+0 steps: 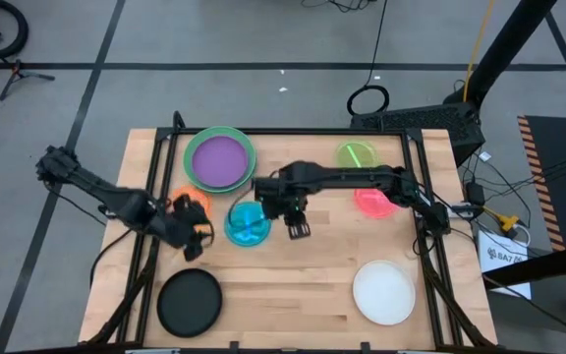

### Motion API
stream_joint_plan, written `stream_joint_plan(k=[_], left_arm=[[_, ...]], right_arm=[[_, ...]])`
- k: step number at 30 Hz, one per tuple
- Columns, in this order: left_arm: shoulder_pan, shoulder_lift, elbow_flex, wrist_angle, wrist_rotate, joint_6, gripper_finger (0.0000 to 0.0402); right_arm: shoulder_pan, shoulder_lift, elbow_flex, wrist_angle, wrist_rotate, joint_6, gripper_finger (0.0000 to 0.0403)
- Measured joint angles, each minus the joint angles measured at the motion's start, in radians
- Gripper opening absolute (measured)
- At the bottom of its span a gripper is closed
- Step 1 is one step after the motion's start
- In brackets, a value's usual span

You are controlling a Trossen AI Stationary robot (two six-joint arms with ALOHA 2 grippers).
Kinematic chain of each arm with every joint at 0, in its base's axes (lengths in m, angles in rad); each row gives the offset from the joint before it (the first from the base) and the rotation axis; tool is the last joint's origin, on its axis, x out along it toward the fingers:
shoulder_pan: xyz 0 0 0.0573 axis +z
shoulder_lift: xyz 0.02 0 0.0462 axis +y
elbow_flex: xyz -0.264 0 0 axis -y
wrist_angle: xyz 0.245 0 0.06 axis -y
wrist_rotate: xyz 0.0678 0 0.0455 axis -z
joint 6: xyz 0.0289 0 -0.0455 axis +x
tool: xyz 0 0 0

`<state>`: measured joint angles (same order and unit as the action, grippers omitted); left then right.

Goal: Stack plastic plates
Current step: Stack the medium black plate on top of the medium purple plate

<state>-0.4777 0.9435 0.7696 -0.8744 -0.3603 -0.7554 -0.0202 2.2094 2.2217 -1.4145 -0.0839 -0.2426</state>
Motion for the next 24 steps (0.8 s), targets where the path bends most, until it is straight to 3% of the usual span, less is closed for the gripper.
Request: stream_joint_plan(k=[6, 12, 18, 24], left_arm=[[-0.145, 0.133, 0.0, 0.004, 0.134, -0.026, 0.0177], [-0.257, 0.222, 0.0, 0.006, 0.151, -0.04, 0.0177], [-0.306, 0.273, 0.0, 0.022, 0.198, -0.085, 0.0177], [-0.304, 0.33, 0.0, 0.091, 0.223, -0.028, 0.0177]], right_arm=[[0.089, -0.069, -0.112, 0.128, -0.023, 0.019, 0.0114], [0.141, -0.242, -0.429, 0.462, -0.022, 0.048, 0.0114], [0.147, -0.459, -0.771, 0.806, 0.077, 0.118, 0.0114], [0.147, -0.641, -0.956, 0.996, 0.137, 0.128, 0.0114]])
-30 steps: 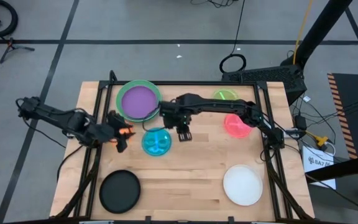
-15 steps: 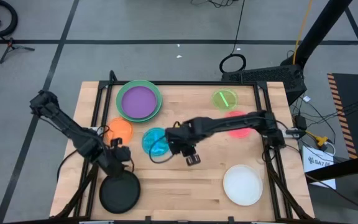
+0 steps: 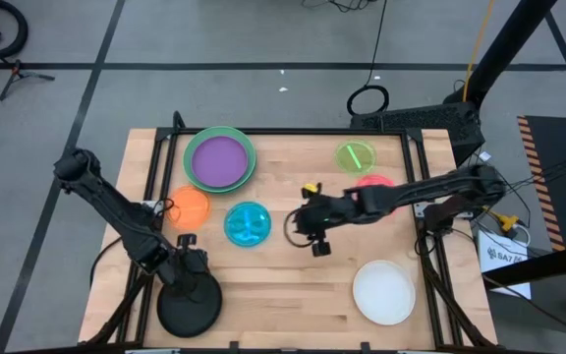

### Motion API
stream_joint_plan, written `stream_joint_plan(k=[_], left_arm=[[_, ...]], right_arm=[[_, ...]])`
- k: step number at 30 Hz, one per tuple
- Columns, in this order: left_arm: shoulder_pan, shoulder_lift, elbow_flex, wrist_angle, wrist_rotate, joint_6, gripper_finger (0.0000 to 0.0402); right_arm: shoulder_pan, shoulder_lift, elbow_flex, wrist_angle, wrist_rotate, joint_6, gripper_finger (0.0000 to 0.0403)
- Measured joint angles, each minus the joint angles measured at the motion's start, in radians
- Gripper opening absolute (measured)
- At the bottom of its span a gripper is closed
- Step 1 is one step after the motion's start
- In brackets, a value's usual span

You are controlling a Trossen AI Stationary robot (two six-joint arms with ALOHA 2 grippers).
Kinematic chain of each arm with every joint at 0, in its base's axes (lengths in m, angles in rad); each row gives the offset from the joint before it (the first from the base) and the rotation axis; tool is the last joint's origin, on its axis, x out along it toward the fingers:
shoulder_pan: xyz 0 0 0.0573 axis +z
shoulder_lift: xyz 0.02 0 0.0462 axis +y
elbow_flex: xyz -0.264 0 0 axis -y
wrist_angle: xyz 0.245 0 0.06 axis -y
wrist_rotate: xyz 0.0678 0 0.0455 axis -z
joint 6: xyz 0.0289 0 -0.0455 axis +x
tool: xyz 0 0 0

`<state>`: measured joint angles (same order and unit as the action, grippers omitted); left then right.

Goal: Stack plastic plates
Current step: Stack the medium black plate on top of the medium purple plate

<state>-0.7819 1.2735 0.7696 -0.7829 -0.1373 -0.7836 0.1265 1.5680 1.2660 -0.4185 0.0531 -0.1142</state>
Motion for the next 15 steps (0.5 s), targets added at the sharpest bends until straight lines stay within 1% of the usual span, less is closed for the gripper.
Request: stream_joint_plan(k=[5, 8, 15], left_arm=[[0.047, 0.057, 0.0, 0.018, 0.006, 0.069, 0.0177], [0.088, 0.09, 0.0, 0.048, 0.027, 0.119, 0.0177], [0.143, 0.131, 0.0, 0.061, 0.103, 0.201, 0.0177]], right_arm=[[0.006, -0.105, -0.072, 0.053, 0.051, -0.001, 0.0114], [0.013, -0.149, -0.093, 0.054, 0.054, -0.003, 0.0114], [0.05, -0.17, -0.1, 0.035, 0.052, 0.022, 0.0114]])
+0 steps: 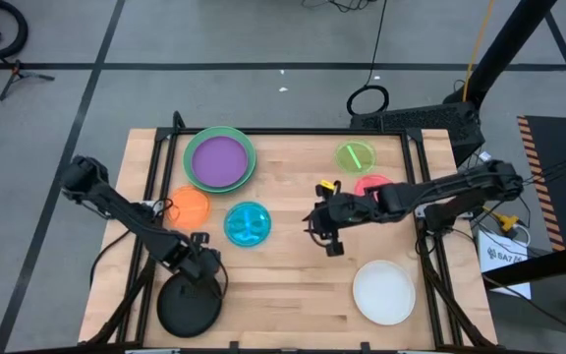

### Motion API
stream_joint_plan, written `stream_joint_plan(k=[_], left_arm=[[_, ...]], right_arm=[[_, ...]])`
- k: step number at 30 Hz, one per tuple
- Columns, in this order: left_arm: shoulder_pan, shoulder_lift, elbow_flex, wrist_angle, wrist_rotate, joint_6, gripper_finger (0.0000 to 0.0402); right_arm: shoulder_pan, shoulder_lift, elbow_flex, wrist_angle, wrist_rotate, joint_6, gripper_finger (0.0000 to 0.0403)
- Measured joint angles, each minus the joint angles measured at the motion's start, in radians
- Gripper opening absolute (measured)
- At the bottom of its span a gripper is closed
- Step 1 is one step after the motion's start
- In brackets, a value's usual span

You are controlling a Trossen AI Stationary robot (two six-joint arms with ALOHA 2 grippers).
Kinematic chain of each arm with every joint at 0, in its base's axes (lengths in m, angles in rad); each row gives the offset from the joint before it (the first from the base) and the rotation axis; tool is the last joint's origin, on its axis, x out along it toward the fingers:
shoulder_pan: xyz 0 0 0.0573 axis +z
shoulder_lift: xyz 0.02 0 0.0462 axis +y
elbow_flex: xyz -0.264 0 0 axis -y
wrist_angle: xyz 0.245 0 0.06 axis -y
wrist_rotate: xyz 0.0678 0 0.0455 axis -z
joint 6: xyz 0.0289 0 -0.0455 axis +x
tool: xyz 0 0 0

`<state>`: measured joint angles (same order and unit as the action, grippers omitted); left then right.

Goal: Stack plastic plates
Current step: Stack the medium black plate on top of the medium purple plate

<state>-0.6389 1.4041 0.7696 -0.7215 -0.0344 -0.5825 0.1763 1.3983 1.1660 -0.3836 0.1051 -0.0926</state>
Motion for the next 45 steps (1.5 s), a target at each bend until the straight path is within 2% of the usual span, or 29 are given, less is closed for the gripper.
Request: stream_joint_plan(k=[22, 36, 41, 45], left_arm=[[-0.004, 0.16, 0.004, 0.098, 0.065, 0.08, 0.0172], [-0.006, 0.149, 0.004, 0.062, 0.067, 0.08, 0.0055], [-0.006, 0.077, 0.0, 0.029, 0.003, 0.064, 0.0016], [0.001, -0.023, -0.001, 0.017, -0.085, 0.029, 0.0012]], right_arm=[[0.023, 0.0, 0.0, -0.024, 0.003, 0.008, 0.0114], [0.023, 0.0, 0.0, -0.002, 0.003, 0.013, 0.0114], [0.023, 0.0, 0.0, -0.002, 0.002, 0.019, 0.0114], [0.023, 0.0, 0.0, -0.01, 0.001, 0.025, 0.0114]])
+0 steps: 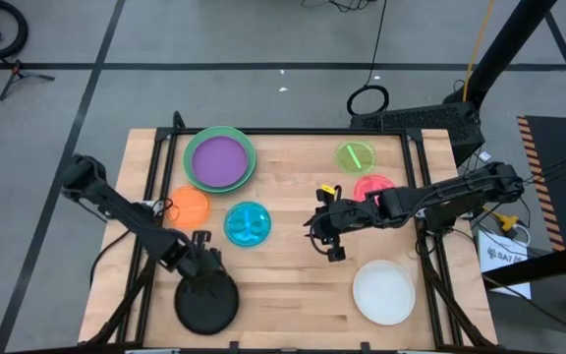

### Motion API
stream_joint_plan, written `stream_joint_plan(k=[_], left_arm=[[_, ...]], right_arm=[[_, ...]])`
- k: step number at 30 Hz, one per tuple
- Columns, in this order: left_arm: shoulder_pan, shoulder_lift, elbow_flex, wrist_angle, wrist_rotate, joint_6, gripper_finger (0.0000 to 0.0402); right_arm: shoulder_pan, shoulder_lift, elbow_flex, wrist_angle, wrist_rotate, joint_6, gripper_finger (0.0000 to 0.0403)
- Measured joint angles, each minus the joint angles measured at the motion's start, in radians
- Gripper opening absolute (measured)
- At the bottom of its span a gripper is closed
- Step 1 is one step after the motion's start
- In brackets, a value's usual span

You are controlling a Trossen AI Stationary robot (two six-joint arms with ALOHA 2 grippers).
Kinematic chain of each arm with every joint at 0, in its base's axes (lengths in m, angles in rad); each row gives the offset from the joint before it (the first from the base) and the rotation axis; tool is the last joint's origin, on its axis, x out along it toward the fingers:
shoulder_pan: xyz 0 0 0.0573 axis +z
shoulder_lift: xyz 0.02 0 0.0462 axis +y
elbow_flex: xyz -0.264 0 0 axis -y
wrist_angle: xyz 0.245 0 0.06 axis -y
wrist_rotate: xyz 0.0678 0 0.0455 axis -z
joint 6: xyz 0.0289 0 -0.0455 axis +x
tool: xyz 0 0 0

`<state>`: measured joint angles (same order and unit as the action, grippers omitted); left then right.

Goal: Stack plastic plates
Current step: Stack the medium black plate on top of the medium purple plate

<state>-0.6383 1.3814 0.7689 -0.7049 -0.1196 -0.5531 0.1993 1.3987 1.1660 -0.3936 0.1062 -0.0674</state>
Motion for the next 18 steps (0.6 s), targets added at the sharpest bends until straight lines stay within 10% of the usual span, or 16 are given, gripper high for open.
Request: stream_joint_plan(k=[10, 18], left_arm=[[0.157, -0.281, 0.035, -0.171, -0.103, -0.041, 0.001], [0.571, -0.378, 0.249, -0.354, -0.292, 0.059, 0.001]], right_arm=[[0.0, 0.001, 0.0, -0.017, -0.002, 0.003, 0.0114], [-0.007, 0.001, 0.0, -0.063, -0.002, -0.023, 0.0114]])
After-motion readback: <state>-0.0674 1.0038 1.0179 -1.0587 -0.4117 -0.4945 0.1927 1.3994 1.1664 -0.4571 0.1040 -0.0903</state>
